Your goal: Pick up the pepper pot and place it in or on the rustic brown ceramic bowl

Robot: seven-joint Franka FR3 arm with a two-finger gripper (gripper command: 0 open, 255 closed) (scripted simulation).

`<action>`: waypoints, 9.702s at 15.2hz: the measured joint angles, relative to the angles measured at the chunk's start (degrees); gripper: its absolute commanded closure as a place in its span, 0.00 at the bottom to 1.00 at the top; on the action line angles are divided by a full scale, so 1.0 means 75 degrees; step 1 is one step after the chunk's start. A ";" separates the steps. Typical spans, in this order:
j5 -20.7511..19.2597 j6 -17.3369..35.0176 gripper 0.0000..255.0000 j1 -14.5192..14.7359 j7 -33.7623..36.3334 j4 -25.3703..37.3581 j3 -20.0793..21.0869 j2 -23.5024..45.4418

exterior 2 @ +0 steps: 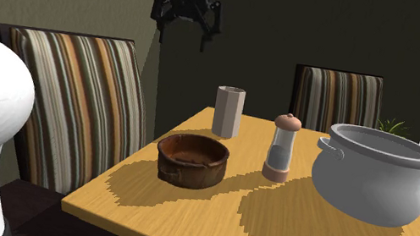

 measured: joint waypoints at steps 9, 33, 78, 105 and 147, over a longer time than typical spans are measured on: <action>-0.0132 0.0666 0.00 -0.0282 -0.1059 0.1432 -0.0855 0.2387; 0.0809 0.1073 0.00 -0.1565 -0.2880 0.5419 -0.1517 0.7349; 0.0725 -0.1500 1.00 -0.1719 -0.3028 0.7822 -0.1625 0.7138; -0.0664 -0.1515 1.00 0.0285 0.0111 0.2570 -0.0434 0.1878; -0.0639 -0.0231 0.00 0.0286 0.0214 0.1493 -0.0491 0.2090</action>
